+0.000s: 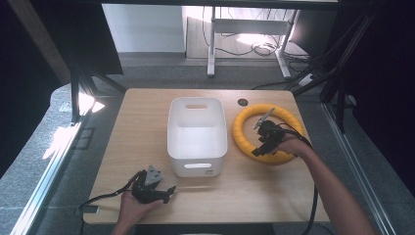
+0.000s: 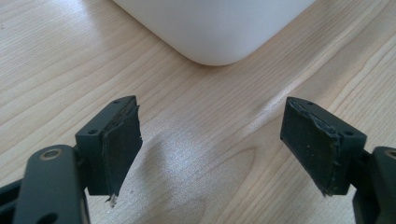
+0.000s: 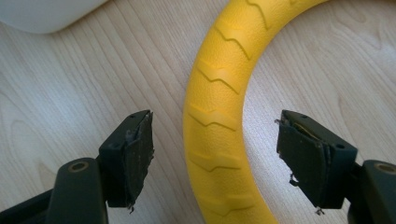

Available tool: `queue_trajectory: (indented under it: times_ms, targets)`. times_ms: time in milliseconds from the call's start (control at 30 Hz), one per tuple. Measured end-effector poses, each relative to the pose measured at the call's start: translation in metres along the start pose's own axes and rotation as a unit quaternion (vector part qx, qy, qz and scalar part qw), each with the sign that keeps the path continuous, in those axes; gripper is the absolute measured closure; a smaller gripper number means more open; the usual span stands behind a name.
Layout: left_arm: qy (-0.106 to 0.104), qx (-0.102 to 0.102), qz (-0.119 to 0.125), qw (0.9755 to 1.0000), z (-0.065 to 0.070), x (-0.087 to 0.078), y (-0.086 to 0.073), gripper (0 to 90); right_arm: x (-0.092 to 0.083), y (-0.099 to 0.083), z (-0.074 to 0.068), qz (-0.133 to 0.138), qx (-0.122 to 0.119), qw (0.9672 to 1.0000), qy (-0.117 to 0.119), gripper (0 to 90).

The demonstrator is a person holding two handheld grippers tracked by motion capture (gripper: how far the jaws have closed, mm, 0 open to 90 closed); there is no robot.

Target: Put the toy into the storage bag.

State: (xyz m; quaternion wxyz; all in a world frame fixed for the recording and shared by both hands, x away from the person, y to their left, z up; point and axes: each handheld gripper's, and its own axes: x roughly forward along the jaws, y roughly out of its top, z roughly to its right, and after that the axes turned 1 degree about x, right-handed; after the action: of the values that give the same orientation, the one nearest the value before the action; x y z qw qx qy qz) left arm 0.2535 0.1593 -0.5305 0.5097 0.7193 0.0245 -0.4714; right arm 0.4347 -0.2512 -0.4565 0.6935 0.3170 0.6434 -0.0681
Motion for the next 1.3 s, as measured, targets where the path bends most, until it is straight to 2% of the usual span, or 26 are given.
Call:
queue_trajectory:
  times_ms: [67,400,733,933,1300]
  targets:
    - [0.0,0.0,0.0,1.0,0.0,0.0,0.0,20.5,0.003,0.001,0.001,-0.006,-0.005,1.0,-0.004,27.6]
    - [-0.001,0.001,-0.001,1.0,0.0,0.001,0.0,20.5,0.014,0.0,0.006,-0.018,0.003,0.9998,-0.004,27.8]
    - [-0.002,0.001,-0.002,1.0,0.001,0.001,0.0,20.5,0.03,0.002,0.005,-0.041,-0.01,0.9991,-0.004,29.1]
    - [-0.002,0.0,0.0,1.0,0.001,0.001,0.0,20.5,0.039,0.004,0.003,-0.056,-0.015,0.9983,0.0,31.9]
    - [-0.001,0.001,-0.001,1.0,0.001,0.0,0.0,20.4,0.049,0.005,0.003,-0.073,-0.025,0.997,-0.006,39.6]
